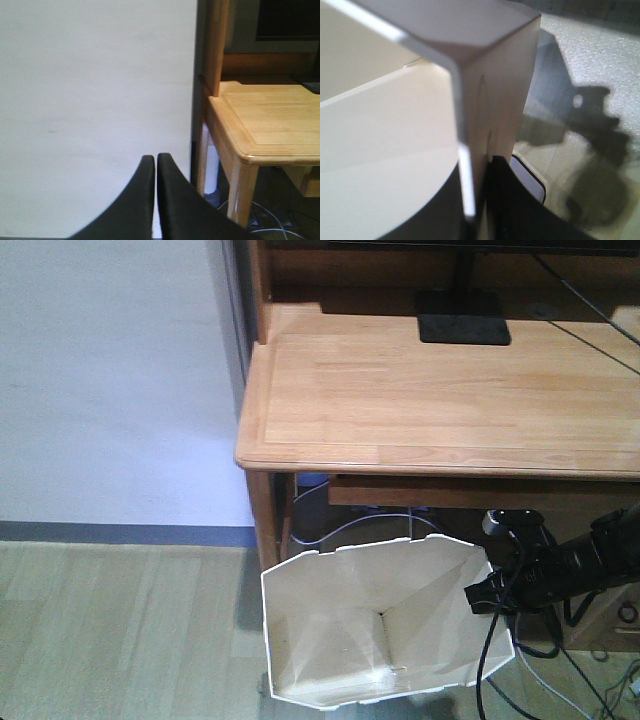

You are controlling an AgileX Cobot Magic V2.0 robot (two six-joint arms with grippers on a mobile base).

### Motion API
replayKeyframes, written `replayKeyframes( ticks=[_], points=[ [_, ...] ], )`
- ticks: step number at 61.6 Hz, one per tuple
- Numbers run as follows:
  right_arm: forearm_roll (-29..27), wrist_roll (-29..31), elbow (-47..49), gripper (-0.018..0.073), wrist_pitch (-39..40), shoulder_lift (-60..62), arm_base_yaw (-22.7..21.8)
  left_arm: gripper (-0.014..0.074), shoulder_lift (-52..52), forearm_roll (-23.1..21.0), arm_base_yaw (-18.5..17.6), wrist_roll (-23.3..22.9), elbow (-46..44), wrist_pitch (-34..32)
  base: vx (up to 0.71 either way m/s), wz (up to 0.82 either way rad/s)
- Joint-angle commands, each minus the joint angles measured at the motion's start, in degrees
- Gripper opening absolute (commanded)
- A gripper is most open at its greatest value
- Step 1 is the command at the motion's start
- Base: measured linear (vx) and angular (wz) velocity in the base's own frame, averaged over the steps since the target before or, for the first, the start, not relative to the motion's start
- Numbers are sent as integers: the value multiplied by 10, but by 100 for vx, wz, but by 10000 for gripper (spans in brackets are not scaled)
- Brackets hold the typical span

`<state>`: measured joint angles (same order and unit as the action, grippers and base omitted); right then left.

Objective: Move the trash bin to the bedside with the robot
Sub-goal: 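Hold the bin with the right gripper while the base turns toward the bed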

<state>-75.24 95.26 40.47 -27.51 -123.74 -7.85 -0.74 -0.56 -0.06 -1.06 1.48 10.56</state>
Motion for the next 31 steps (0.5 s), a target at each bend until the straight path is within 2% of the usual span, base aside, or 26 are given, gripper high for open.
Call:
replayKeyframes(
  ticks=[1, 13, 31],
  points=[
    [-26, 0, 6, -3, -137, 38, -1, -6, -8, -5, -1, -3, 11, -44, -7, 27],
    [-26, 0, 6, -3, -137, 38, -1, -6, -8, -5, -1, -3, 11, -44, -8, 34],
    [-26, 0, 6, -3, -137, 38, -1, -6, -8, -5, -1, -3, 11, -44, -9, 48]
  ],
)
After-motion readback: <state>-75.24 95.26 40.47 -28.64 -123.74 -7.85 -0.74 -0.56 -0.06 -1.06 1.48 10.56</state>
